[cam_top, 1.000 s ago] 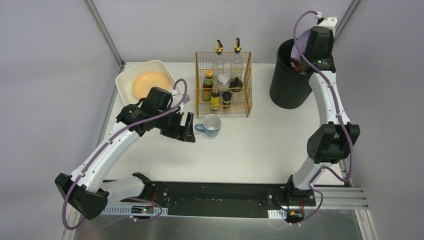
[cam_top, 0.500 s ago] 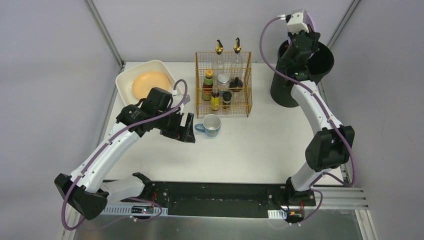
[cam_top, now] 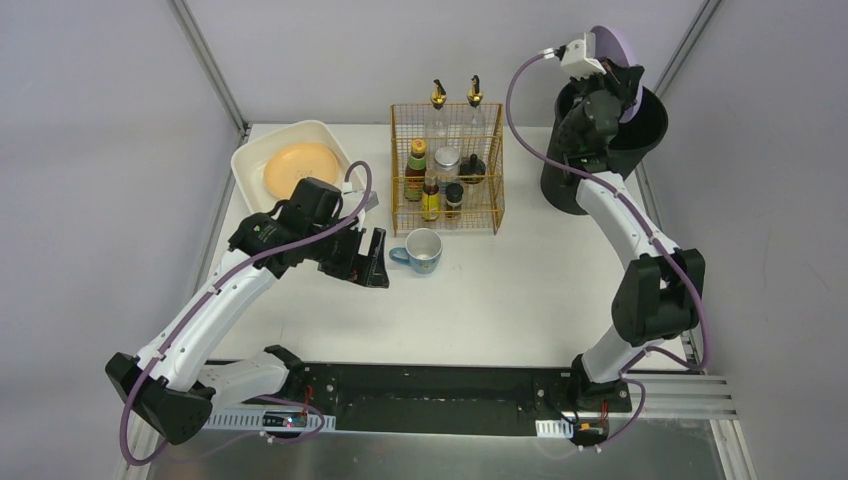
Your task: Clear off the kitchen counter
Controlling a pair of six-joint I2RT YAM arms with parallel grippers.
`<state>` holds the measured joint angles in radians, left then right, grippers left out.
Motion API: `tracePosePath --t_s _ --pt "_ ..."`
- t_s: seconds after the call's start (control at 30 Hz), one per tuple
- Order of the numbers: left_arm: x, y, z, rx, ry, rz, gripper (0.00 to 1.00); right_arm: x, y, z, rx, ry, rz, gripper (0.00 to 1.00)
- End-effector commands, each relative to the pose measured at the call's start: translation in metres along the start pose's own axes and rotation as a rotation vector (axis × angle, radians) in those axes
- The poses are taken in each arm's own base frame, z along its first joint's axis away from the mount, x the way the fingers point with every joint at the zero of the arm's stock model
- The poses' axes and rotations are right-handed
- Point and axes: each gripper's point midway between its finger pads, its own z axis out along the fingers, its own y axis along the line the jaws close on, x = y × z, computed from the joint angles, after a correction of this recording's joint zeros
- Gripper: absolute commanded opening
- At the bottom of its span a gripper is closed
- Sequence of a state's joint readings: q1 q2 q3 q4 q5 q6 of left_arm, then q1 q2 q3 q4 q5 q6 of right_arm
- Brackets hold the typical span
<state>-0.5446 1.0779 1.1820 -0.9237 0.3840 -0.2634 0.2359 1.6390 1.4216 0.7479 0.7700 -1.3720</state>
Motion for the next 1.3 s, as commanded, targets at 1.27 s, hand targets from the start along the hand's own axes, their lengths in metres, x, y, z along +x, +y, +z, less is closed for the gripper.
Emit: tracePosePath --t_s 1.27 --pt "-0.056 -0.035 -0.062 0.059 -0.349 -0.096 0.99 -0.081 0.005 -0.214 -0.859 0.267 1.077 0.00"
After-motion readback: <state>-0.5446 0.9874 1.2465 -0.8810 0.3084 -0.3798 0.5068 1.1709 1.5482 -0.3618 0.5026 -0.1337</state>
